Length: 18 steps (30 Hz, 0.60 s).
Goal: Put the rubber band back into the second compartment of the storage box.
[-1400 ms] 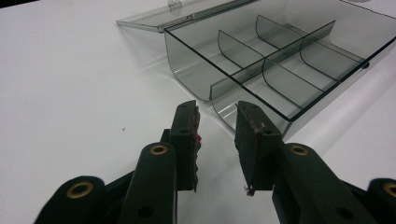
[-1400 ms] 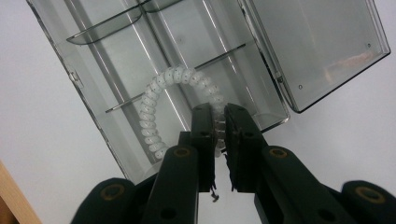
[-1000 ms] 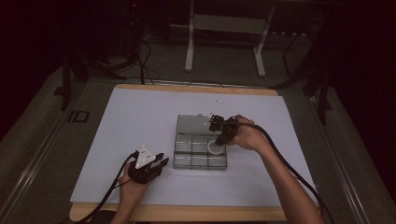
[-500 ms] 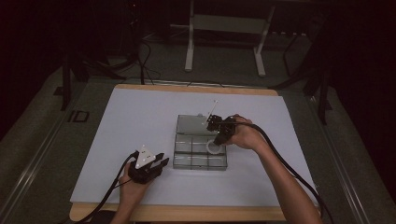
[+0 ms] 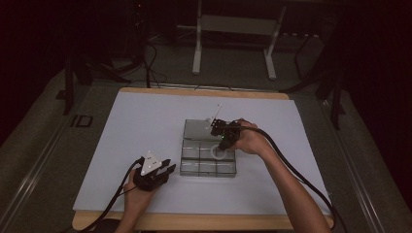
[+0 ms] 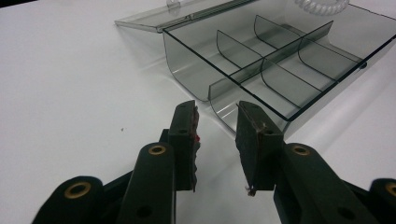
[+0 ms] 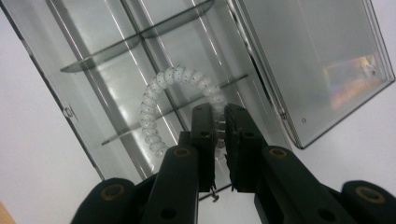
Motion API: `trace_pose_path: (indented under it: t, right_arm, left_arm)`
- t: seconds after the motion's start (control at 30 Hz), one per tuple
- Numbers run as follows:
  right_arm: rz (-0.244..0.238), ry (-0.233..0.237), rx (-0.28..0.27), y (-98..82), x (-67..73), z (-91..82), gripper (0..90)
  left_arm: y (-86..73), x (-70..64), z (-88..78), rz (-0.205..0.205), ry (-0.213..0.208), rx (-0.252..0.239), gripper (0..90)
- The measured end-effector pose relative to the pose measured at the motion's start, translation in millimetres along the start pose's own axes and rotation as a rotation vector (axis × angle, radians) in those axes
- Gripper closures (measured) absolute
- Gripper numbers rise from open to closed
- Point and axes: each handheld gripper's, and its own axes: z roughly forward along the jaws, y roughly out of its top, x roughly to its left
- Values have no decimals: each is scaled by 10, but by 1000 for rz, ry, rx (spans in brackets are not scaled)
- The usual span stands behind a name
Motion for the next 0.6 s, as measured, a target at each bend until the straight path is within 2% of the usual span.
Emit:
trace_pose_path:
  t: [0.17, 0.6]
  right_arm:
    - [0, 0, 5, 18, -11, 46, 823]
    - [24, -5, -29, 80, -13, 95, 823]
  left_arm:
    - [0, -2, -1, 1, 0, -1, 688]
    - [0, -3, -3, 2, -1, 0, 687]
